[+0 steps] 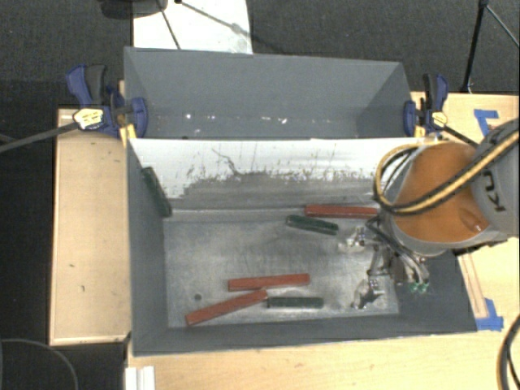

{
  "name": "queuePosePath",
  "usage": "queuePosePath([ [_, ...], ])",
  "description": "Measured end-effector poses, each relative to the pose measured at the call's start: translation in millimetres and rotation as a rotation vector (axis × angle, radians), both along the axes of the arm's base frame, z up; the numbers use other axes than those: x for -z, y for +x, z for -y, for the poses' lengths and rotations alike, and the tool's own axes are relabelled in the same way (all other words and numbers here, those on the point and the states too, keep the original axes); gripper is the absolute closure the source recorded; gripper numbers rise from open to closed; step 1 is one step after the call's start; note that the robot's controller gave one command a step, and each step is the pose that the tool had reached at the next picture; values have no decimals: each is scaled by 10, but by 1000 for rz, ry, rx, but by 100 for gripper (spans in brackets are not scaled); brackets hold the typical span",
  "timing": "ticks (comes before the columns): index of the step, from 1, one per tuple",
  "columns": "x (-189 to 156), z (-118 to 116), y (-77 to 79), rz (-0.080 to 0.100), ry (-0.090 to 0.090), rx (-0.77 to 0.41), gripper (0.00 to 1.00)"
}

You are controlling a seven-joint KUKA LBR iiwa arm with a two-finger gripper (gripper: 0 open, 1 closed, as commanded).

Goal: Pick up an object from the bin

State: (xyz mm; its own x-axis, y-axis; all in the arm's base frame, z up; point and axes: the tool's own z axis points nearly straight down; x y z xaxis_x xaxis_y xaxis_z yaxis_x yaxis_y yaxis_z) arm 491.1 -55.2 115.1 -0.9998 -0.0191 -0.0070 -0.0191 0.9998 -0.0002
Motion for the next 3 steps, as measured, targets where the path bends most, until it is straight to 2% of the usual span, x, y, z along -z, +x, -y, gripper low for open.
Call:
queuePosePath([
  [1,413,-189,138,-6,0,-114,0],
  [2,421,-463,235,2,-3,-72,0],
  [3,379,-1077,232,9,1,8,100],
])
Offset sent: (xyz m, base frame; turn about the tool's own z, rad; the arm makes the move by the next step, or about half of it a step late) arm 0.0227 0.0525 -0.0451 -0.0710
